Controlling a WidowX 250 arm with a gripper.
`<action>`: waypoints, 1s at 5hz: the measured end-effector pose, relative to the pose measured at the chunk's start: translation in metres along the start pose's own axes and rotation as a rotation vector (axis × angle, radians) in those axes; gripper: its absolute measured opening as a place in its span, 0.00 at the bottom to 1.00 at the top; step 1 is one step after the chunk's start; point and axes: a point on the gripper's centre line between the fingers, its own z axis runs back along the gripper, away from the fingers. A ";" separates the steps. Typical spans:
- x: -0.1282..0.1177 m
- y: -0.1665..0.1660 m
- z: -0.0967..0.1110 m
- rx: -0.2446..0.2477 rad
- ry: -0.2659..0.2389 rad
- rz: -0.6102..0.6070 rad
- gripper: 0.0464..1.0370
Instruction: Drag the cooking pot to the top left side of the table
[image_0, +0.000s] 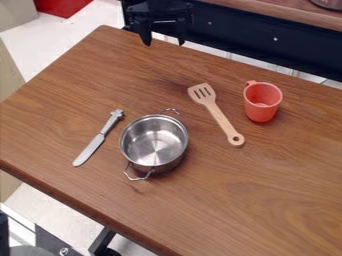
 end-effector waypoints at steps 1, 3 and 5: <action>-0.011 0.002 -0.020 0.006 0.052 -0.009 0.96; -0.033 0.002 -0.015 -0.057 0.046 -0.320 0.96; -0.055 0.012 -0.004 -0.108 0.154 -0.462 0.96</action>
